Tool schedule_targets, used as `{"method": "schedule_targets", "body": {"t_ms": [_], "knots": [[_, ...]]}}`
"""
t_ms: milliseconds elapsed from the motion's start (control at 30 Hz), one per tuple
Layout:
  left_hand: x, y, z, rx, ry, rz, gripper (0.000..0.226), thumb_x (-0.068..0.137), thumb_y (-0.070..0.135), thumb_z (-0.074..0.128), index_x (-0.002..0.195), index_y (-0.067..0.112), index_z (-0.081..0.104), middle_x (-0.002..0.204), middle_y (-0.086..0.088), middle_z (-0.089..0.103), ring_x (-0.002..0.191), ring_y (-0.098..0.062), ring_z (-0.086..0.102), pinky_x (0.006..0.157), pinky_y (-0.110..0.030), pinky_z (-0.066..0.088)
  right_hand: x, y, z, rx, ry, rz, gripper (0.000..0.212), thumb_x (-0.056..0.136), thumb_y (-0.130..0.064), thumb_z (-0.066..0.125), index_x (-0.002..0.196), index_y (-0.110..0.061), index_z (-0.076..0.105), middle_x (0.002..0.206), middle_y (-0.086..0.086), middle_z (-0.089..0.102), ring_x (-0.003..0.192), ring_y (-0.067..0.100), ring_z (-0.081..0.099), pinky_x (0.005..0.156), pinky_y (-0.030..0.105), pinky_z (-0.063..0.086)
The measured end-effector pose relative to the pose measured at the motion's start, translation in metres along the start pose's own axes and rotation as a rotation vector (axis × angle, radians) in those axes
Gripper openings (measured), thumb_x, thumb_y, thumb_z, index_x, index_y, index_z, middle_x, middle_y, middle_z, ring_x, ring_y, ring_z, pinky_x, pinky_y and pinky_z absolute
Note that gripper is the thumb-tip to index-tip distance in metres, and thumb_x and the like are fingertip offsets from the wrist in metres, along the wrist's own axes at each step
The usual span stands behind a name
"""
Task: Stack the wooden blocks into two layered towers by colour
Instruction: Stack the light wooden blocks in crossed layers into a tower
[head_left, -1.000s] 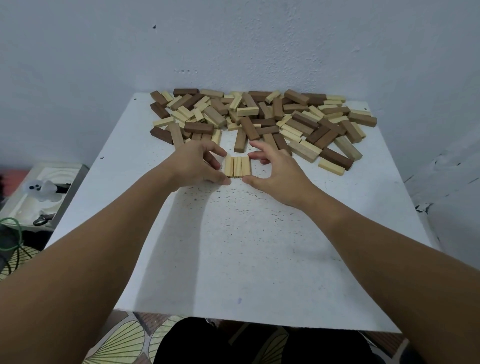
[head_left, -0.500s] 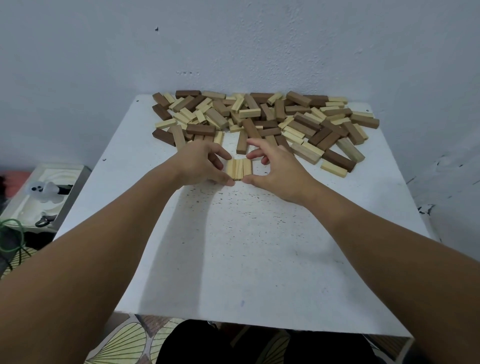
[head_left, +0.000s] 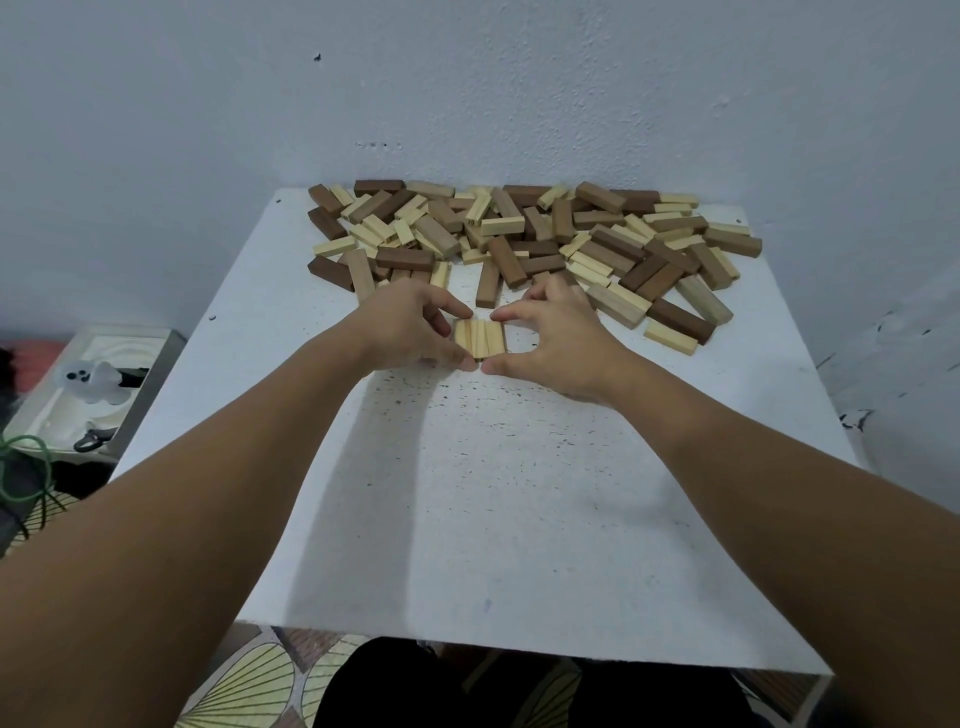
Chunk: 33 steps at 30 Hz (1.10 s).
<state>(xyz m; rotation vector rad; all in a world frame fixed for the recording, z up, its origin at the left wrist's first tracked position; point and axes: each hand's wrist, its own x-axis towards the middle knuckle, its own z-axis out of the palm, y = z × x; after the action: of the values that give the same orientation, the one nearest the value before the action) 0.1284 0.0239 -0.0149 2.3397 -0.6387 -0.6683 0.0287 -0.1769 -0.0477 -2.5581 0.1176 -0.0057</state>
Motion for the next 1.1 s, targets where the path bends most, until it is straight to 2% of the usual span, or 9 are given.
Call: {"method": "schedule_targets", "body": {"t_ms": [167,600,733,867,967,1100], "knots": [[-0.001,0.001,0.001,0.018,-0.001,-0.006,0.062,0.067,0.038,0.097,0.124,0.033,0.073,0.102,0.005,0.068,0.087,-0.012,0.065,0.069,-0.022,0.047,0.001,-0.001,-0.001,0.011,-0.006,0.006,0.069,0.074,-0.067,0.081,0.137,-0.044,0.062,0.126,-0.01,0.032,0.131,0.015,0.028,0.104,0.03,0.026],[-0.004,0.004,0.002,-0.023,-0.018,-0.03,0.057,0.071,0.032,0.096,0.122,0.033,0.073,0.099,0.004,0.066,0.078,-0.01,0.062,0.063,-0.017,0.047,0.008,-0.004,-0.003,0.028,-0.023,0.012,0.065,0.07,-0.066,0.084,0.129,-0.05,0.065,0.121,-0.008,0.038,0.122,0.016,0.03,0.1,0.033,0.031],[-0.003,0.006,0.001,0.012,-0.028,-0.012,0.057,0.072,0.035,0.094,0.124,0.033,0.073,0.095,0.001,0.067,0.079,-0.012,0.061,0.067,-0.023,0.046,0.008,-0.006,-0.004,0.005,-0.024,0.008,0.064,0.071,-0.067,0.082,0.131,-0.05,0.064,0.12,-0.008,0.037,0.118,0.014,0.028,0.1,0.033,0.031],[-0.007,0.006,0.003,0.087,0.002,0.024,0.055,0.073,0.039,0.092,0.124,0.037,0.071,0.078,0.001,0.053,0.071,-0.015,0.05,0.067,-0.033,0.039,0.003,-0.01,-0.004,-0.067,0.0,-0.002,0.062,0.072,-0.071,0.079,0.13,-0.052,0.064,0.119,-0.009,0.037,0.119,0.015,0.029,0.1,0.036,0.028],[-0.015,0.004,0.001,0.115,-0.012,0.044,0.054,0.072,0.042,0.093,0.121,0.04,0.071,0.074,0.005,0.042,0.066,-0.014,0.04,0.062,-0.029,0.032,-0.004,-0.017,-0.003,-0.091,-0.01,-0.007,0.061,0.071,-0.073,0.078,0.126,-0.052,0.065,0.118,-0.008,0.036,0.116,0.014,0.027,0.096,0.036,0.022],[-0.037,-0.005,-0.004,0.127,-0.033,0.056,0.052,0.072,0.039,0.093,0.12,0.038,0.071,0.068,0.006,0.034,0.061,-0.013,0.034,0.056,-0.027,0.026,-0.018,-0.032,0.01,-0.057,-0.007,-0.013,0.061,0.07,-0.075,0.078,0.125,-0.051,0.066,0.115,-0.008,0.035,0.117,0.013,0.028,0.098,0.037,0.025]]}}
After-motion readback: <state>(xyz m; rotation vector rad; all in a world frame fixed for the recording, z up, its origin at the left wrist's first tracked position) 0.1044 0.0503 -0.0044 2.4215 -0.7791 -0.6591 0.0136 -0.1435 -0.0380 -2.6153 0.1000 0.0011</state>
